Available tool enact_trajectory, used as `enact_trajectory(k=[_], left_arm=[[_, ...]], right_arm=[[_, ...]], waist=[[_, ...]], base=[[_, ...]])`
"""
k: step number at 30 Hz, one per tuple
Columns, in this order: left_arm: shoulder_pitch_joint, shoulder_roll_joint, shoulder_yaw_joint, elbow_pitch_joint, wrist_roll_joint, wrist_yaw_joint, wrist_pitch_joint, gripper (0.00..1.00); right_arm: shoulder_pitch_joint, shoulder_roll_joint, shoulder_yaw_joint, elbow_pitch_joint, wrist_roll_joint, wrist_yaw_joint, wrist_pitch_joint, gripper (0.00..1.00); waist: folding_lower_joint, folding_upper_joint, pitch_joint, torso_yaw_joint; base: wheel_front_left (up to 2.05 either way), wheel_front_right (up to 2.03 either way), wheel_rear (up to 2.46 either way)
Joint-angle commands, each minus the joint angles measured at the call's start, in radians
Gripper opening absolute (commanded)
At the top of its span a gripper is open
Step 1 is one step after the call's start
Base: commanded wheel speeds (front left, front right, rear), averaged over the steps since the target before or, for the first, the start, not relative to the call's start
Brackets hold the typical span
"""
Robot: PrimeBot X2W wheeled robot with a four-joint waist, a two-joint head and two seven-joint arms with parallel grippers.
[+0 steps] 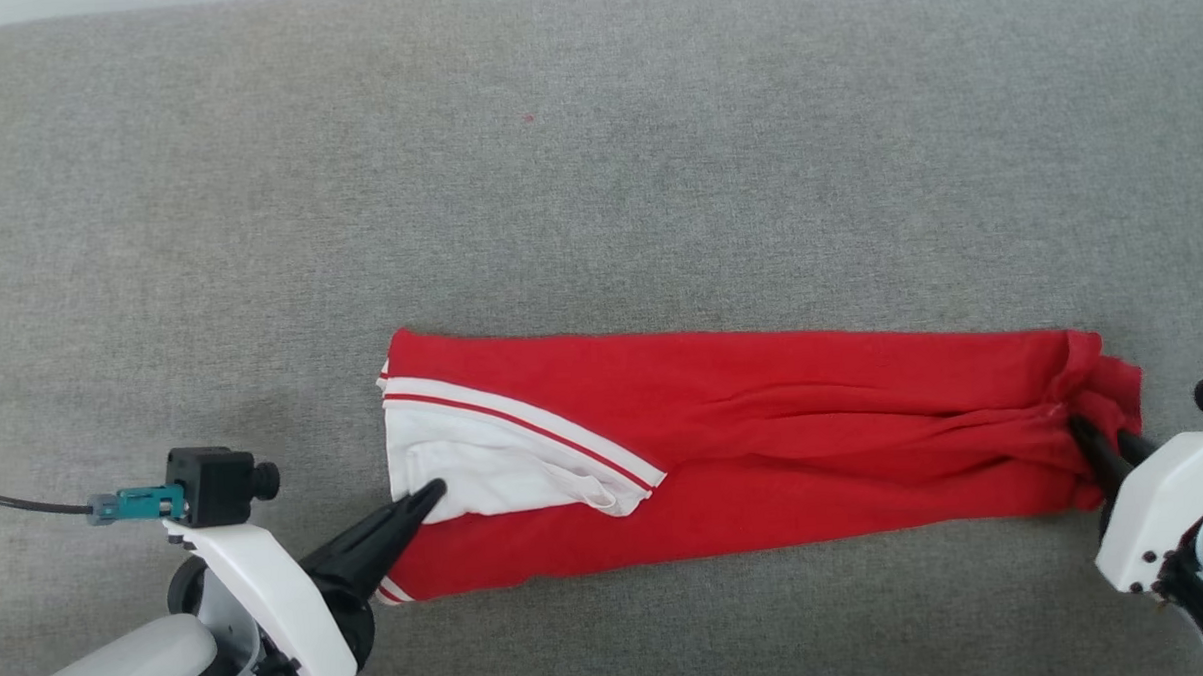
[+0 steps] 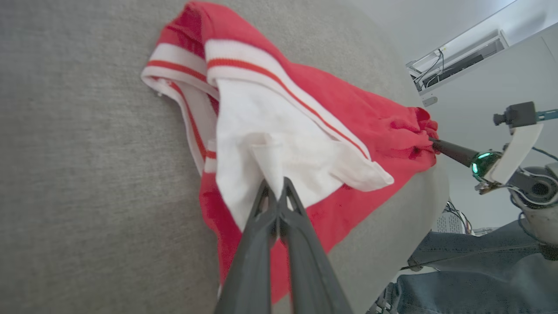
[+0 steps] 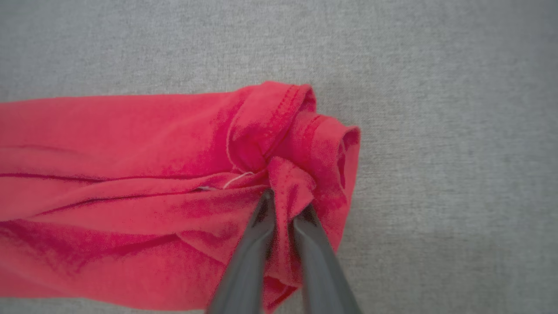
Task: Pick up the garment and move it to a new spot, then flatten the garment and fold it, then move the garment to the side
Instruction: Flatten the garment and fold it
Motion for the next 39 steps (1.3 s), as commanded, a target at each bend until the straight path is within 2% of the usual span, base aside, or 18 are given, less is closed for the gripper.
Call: enact_trajectory(k=[1, 3, 7, 13, 20, 24, 25, 27, 28, 29, 30, 33, 35, 39], left_arm=[[-0.001, -0.002, 0.007, 0.011, 0.016, 0.002, -0.008, 0.44], [0.017, -0.011, 0.015, 0.022, 0.039, 0.002, -0.011, 0.98], [0.061, -0.032, 0.086, 0.05, 0.081, 0.002, -0.014, 1.0], [0.213, -0.148, 0.345, 0.108, 0.199, 0.002, -0.014, 1.0], [0.361, -0.306, 0.602, 0.181, 0.461, 0.002, -0.015, 1.0], [0.417, -0.371, 0.744, 0.198, 0.671, 0.002, -0.015, 1.0], [0.433, -0.391, 0.779, 0.197, 0.716, 0.002, -0.015, 1.0], [0.462, -0.426, 0.852, 0.188, 0.81, 0.002, -0.014, 1.0], [0.473, -0.438, 0.879, 0.18, 0.852, 0.002, -0.015, 1.0], [0.486, -0.459, 0.902, 0.171, 0.879, 0.002, -0.015, 1.0], [0.497, -0.47, 0.924, 0.162, 0.912, 0.002, -0.015, 1.0], [0.522, -0.492, 0.963, 0.146, 0.978, 0.002, -0.015, 1.0], [0.528, -0.486, 0.971, 0.132, 1.025, 0.002, -0.015, 1.0], [0.545, -0.497, 0.999, 0.114, 1.043, 0.002, -0.015, 1.0]], right_arm=[[-0.008, -0.009, -0.001, -0.003, -0.002, 0.0, -0.006, 1.0], [0.004, -0.015, -0.012, -0.016, 0.004, 0.0, 0.004, 1.0], [0.035, -0.031, -0.069, -0.038, 0.011, 0.0, 0.028, 1.0], [0.028, -0.007, -0.142, 0.037, 0.03, 0.0, 0.076, 1.0], [-0.01, 0.012, -0.172, 0.173, 0.036, 0.0, 0.116, 1.0], [-0.024, 0.014, -0.16, 0.214, 0.029, 0.003, 0.141, 1.0], [-0.026, 0.014, -0.155, 0.221, 0.029, 0.003, 0.147, 0.92], [-0.03, 0.016, -0.147, 0.236, 0.032, 0.004, 0.167, 0.38], [-0.033, 0.016, -0.148, 0.243, 0.032, 0.004, 0.174, 0.25], [-0.036, 0.016, -0.15, 0.248, 0.029, 0.004, 0.179, 0.07], [-0.04, 0.017, -0.154, 0.251, 0.026, 0.004, 0.182, 0.0], [-0.052, 0.008, -0.176, 0.25, 0.018, 0.001, 0.171, 0.0], [-0.066, 0.007, -0.187, 0.244, 0.014, 0.0, 0.161, 0.0], [-0.093, -0.01, -0.237, 0.222, 0.007, -0.003, 0.133, 0.0]], waist=[[0.0, -0.0001, -0.004, 0.002], [0.0, -0.0001, -0.011, 0.007], [0.0, -0.0001, -0.027, 0.034], [0.0, -0.0001, -0.039, 0.101], [0.0, -0.0001, -0.053, 0.171], [0.0, -0.0001, -0.064, 0.195], [0.0, -0.0001, -0.066, 0.199], [0.0, -0.0001, -0.068, 0.201], [0.0, -0.0001, -0.068, 0.202], [0.0, -0.0001, -0.069, 0.202], [0.0, -0.0001, -0.069, 0.201], [0.0, -0.0001, -0.067, 0.195], [0.0, -0.0001, -0.066, 0.185], [0.0, -0.0001, -0.066, 0.157]], base=[[0.0, 0.0, 0.0], [0.0, 0.0, 0.0], [0.0, 0.0, 0.0], [0.0, 0.0, 0.0], [0.0, 0.0, 0.0], [0.0, 0.0, 0.0], [0.0, 0.0, 0.0], [0.0, 0.0, 0.0], [0.0, 0.0, 0.0], [0.0, 0.0, 0.0], [0.0, 0.0, 0.0], [0.0, 0.0, 0.0], [0.0, 0.0, 0.0], [0.0, 0.0, 0.0]])
